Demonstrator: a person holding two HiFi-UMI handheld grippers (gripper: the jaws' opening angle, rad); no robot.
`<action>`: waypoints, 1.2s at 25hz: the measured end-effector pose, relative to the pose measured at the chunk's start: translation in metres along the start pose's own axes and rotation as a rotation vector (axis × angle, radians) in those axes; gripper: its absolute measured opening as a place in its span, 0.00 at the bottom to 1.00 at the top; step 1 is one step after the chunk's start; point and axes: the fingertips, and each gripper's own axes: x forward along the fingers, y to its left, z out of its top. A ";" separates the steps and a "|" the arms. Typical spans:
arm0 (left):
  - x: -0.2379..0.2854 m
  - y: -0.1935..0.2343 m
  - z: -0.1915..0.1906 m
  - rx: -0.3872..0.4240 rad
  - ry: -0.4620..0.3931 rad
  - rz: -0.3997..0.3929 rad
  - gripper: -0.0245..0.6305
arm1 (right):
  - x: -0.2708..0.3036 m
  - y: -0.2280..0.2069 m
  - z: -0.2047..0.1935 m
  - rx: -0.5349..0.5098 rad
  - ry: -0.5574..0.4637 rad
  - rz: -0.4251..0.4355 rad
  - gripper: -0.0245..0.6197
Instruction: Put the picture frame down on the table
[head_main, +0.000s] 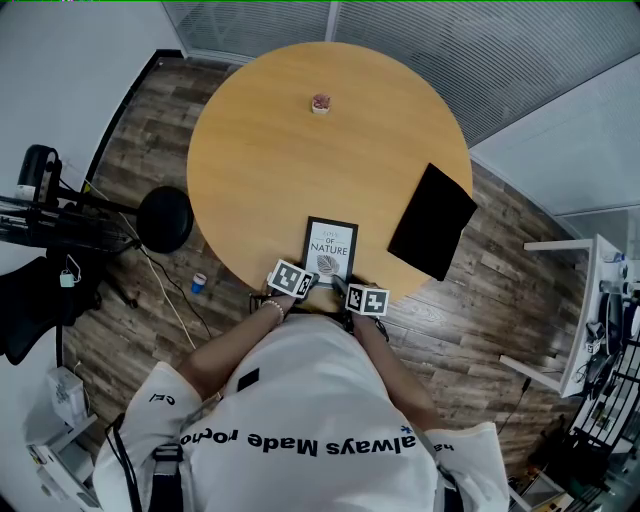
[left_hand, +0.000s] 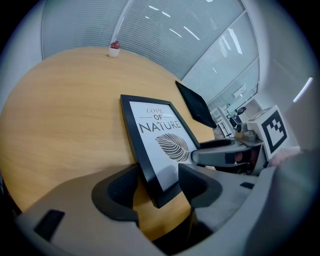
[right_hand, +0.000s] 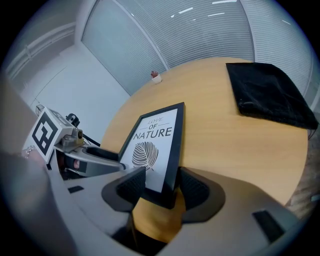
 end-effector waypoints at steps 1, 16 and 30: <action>0.000 0.000 0.000 0.001 0.001 0.000 0.40 | 0.000 0.000 0.001 -0.008 0.002 -0.003 0.37; -0.021 -0.003 0.019 0.006 -0.093 0.009 0.40 | -0.018 0.002 0.022 -0.121 -0.072 -0.043 0.38; -0.117 -0.037 0.106 0.123 -0.473 -0.038 0.16 | -0.094 0.051 0.110 -0.377 -0.342 0.034 0.19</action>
